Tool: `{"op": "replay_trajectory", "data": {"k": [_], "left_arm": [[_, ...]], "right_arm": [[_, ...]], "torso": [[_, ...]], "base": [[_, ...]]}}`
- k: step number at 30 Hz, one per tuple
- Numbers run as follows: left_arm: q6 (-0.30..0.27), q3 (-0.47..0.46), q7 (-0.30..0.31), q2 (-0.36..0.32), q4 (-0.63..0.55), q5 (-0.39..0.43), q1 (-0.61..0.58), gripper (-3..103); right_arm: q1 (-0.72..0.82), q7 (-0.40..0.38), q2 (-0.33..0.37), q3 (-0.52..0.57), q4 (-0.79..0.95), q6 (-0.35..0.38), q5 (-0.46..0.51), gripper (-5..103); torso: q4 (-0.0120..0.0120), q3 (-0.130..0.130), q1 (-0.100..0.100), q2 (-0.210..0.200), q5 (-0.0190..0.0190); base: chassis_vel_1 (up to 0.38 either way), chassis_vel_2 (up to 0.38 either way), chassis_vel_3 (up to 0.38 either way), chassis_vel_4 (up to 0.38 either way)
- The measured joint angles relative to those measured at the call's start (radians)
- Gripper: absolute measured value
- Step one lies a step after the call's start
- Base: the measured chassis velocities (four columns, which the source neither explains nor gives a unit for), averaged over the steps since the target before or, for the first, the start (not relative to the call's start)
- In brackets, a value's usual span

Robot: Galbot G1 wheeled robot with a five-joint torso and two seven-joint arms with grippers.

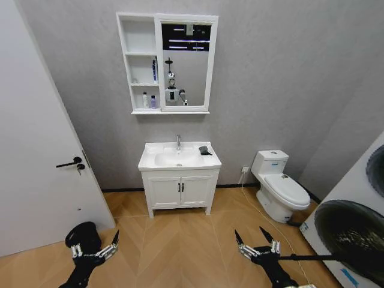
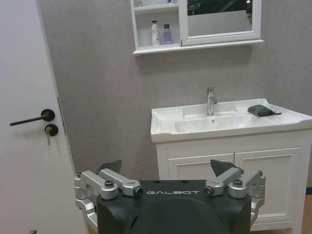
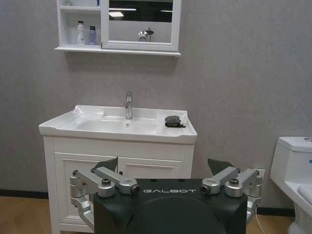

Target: Move facial cleanser and shampoo from washbasin to cabinet, then wipe washbasin with towel.

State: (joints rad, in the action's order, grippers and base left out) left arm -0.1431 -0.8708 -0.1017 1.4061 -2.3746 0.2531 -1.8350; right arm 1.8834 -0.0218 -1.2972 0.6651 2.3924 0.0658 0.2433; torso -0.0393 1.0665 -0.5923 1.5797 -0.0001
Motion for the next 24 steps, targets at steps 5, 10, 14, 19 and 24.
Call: {"op": "replay_trajectory", "data": {"k": [5, 10, 14, 19, 24], "left_arm": [[0.000, 0.000, 0.000, 0.000, 0.000, 0.000, 0.000, 100], [0.000, 0.000, 0.000, 0.000, 0.000, 0.000, 0.000, 100], [0.000, 0.000, 0.000, 0.000, 0.000, 0.000, 0.000, 100], [0.000, 0.000, 0.000, 0.000, 0.000, 0.000, 0.000, 100], [0.000, 0.000, 0.000, 0.000, 0.000, 0.000, 0.000, 100]], "right_arm": [[0.000, 0.000, 0.000, 0.000, 0.000, 0.000, 0.000, 100], [0.000, 0.000, 0.000, 0.000, 0.000, 0.000, 0.000, 100], [0.000, 0.000, 0.000, 0.000, 0.000, 0.000, 0.000, 100], [0.000, 0.000, 0.000, 0.000, 0.000, 0.000, 0.000, 100], [0.000, 0.000, 0.000, 0.000, 0.000, 0.000, 0.000, 100]], "torso": [[-0.0004, 0.000, 0.002, 0.001, 0.0001], [-0.0002, 0.000, 0.001, 0.001, 0.0001], [-0.0006, 0.000, 0.000, 0.000, 0.0001], [-0.0004, 0.000, 0.000, 0.000, 0.0001], [-0.0003, 0.000, 0.001, 0.000, 0.0001]], "base": [[0.078, -0.004, -0.011, 0.068], [0.051, -0.008, -0.003, 0.041], [0.000, 0.000, 0.000, 0.000], [0.000, 0.000, 0.000, 0.000], [0.000, 0.000, 0.000, 0.000]]}}
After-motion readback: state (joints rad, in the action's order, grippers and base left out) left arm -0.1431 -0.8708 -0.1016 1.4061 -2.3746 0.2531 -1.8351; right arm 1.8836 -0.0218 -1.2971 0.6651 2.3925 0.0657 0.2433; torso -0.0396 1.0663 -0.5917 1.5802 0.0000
